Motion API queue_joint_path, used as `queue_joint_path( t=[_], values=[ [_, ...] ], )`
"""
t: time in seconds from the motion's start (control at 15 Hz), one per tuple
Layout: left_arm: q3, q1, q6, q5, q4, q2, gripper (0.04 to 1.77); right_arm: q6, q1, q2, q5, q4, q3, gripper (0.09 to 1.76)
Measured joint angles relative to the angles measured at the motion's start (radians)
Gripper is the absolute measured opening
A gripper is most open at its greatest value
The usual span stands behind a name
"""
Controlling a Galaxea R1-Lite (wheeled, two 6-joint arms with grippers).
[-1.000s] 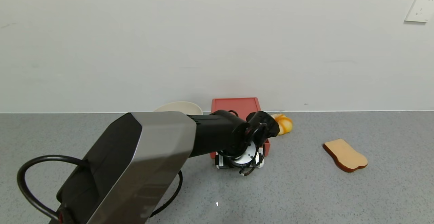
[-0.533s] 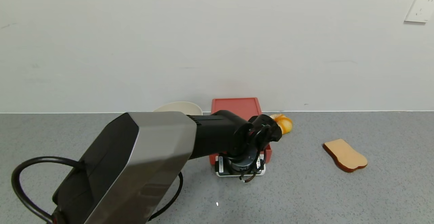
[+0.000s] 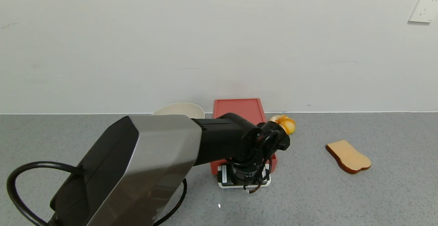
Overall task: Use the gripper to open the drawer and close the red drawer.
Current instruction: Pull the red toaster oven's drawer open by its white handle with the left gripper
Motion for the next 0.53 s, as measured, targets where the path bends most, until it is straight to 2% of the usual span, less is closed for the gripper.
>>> queue_joint_path(
  t=[0.33, 0.53],
  values=[
    [0.033, -0.021, -0.023, -0.006, -0.003, -0.013, 1.72, 0.0, 0.0, 0.0, 0.0, 0.0, 0.0, 1.71],
    [0.056, -0.031, -0.025, -0.054, 0.003, -0.027, 1.72, 0.0, 0.0, 0.0, 0.0, 0.0, 0.0, 1.71]
  ],
)
